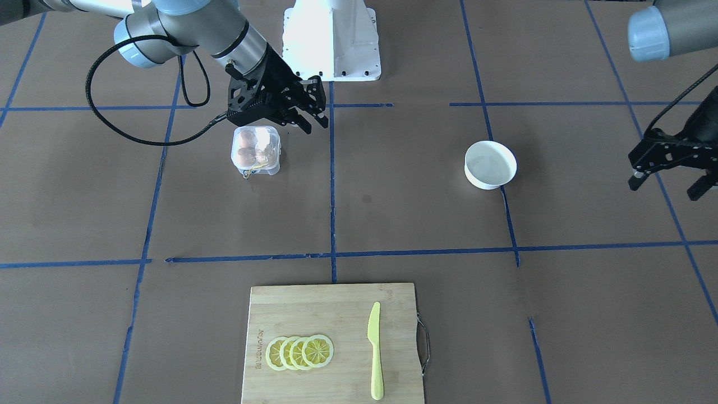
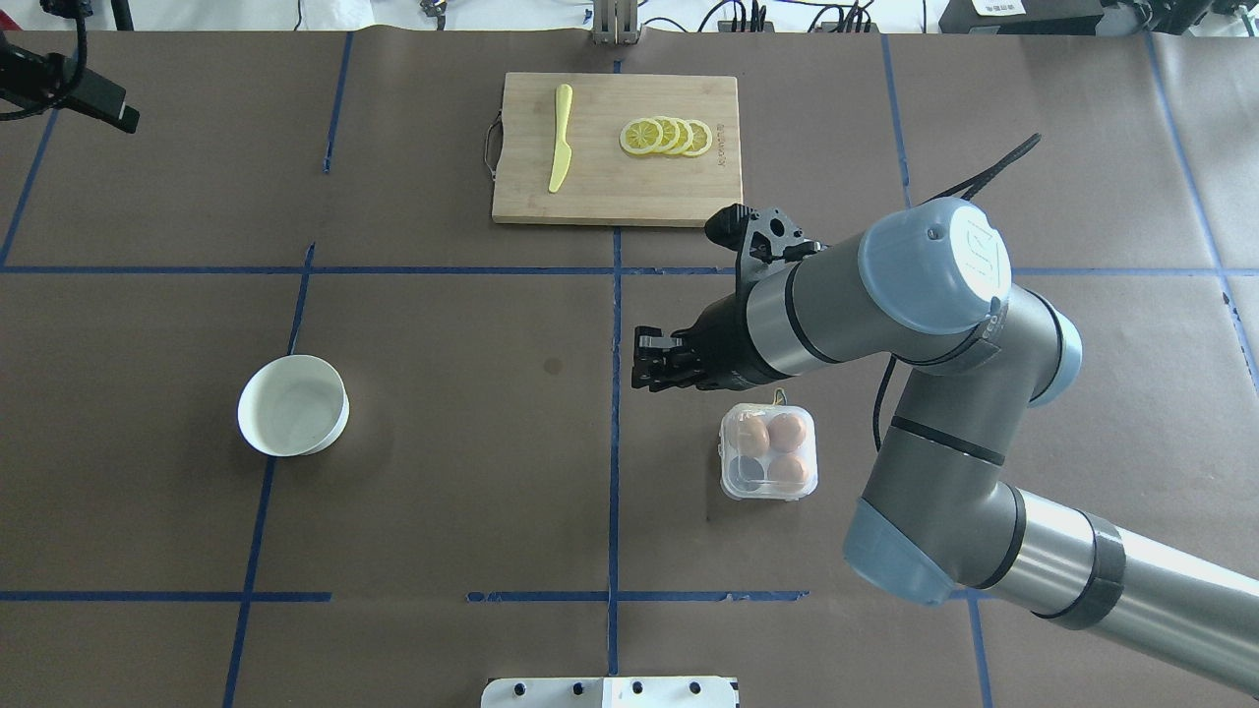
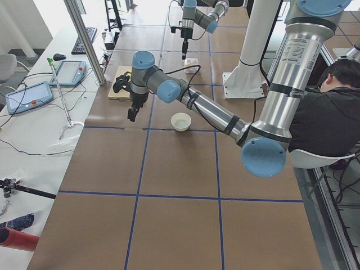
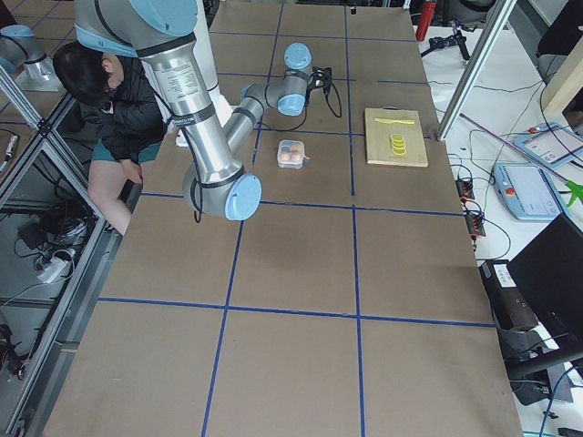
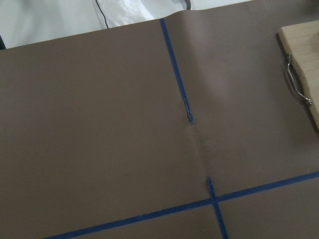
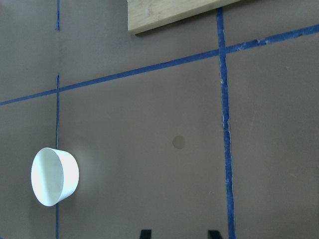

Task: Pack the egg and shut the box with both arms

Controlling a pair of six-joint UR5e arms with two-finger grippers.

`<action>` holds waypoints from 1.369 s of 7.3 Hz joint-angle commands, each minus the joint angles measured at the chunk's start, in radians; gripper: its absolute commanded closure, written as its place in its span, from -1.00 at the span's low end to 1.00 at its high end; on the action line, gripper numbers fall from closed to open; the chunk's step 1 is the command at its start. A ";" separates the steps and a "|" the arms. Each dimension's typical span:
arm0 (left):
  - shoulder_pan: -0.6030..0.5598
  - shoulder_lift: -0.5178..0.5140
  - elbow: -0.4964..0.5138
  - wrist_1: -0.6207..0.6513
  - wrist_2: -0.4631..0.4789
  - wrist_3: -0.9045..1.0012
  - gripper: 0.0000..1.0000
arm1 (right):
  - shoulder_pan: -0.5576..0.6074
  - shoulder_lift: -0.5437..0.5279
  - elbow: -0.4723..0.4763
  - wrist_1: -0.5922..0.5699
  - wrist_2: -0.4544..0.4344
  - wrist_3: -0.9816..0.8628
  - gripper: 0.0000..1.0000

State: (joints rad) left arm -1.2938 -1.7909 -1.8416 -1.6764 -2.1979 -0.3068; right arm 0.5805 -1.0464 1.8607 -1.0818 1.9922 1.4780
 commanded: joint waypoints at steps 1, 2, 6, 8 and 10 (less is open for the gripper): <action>-0.126 0.079 0.068 0.000 -0.005 0.263 -1.00 | 0.153 -0.003 0.032 -0.100 0.076 -0.010 -1.00; -0.165 0.105 0.091 -0.002 -0.006 0.293 -1.00 | 0.283 -0.014 0.040 -0.143 0.191 -0.033 -1.00; -0.214 0.195 0.094 -0.002 -0.034 0.298 -1.00 | 0.652 -0.245 0.031 -0.276 0.425 -0.606 -1.00; -0.234 0.205 0.110 -0.002 -0.036 0.298 -1.00 | 0.760 -0.347 0.023 -0.505 0.413 -1.095 -1.00; -0.268 0.206 0.134 0.007 -0.036 0.302 -1.00 | 0.905 -0.453 -0.055 -0.569 0.399 -1.473 -1.00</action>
State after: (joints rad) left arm -1.5390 -1.5863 -1.7245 -1.6711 -2.2326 -0.0088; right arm 1.3933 -1.4330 1.8542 -1.6084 2.3945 0.2437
